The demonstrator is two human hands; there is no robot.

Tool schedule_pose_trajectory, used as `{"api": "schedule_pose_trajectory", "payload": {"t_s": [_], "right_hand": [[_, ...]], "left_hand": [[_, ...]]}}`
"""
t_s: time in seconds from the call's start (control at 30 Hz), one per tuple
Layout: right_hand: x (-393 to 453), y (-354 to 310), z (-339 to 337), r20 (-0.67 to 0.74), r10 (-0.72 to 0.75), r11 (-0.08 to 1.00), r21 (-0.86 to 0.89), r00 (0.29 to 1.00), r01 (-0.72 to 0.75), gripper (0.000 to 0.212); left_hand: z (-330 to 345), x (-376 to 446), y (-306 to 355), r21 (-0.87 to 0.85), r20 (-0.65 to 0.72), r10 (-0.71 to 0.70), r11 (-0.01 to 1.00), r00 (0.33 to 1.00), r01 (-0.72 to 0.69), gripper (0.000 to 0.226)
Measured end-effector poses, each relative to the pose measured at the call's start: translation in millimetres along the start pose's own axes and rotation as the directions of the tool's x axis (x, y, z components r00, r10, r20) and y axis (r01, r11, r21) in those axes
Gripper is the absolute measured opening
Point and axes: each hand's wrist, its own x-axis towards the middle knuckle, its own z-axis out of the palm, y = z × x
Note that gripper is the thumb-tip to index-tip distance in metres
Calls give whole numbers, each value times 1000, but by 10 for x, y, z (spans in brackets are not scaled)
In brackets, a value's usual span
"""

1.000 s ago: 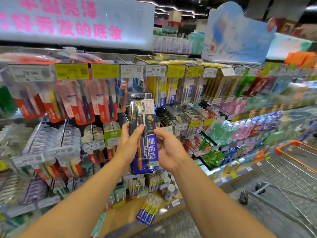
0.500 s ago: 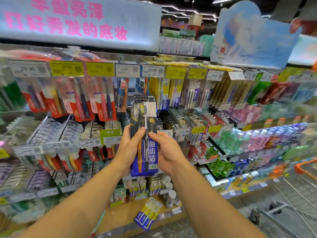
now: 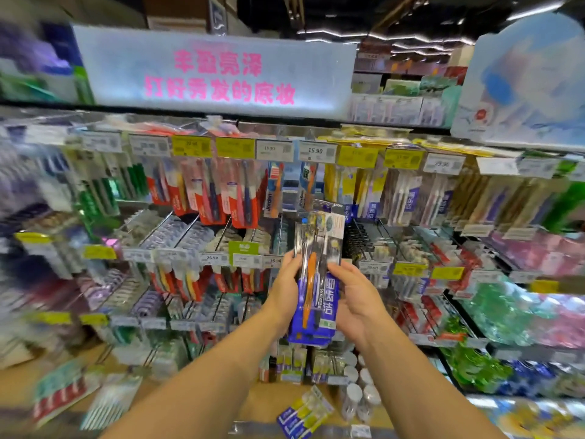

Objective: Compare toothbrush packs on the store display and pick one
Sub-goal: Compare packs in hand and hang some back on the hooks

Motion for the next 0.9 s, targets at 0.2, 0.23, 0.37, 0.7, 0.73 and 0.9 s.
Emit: {"api": "schedule_pose_trajectory", "payload": {"t_s": [0.2, 0.23, 0.37, 0.7, 0.73, 0.9], "right_hand": [[-75, -70, -69, 36, -1, 999, -40, 999, 2, 32], [-82, -63, -47, 44, 5, 999, -45, 999, -3, 35], [-116, 20, 105, 99, 29, 998, -52, 995, -24, 23], [-252, 542, 844, 255, 128, 989, -102, 958, -105, 9], [-262, 601, 923, 266, 138, 988, -104, 954, -114, 10], [-359, 887, 1428, 329, 193, 978, -145, 924, -153, 10]], "left_hand": [[77, -102, -47, 29, -71, 31, 999, 997, -29, 38], [43, -107, -45, 14, -78, 36, 999, 996, -35, 48], [-113, -213, 51, -44, -175, 34, 998, 984, -42, 77], [-941, -579, 391, 68, -344, 135, 991, 929, -118, 47], [-1035, -609, 438, 89, -341, 148, 988, 928, -125, 44], [-1485, -884, 775, 103, -346, 194, 980, 918, -168, 28]]}}
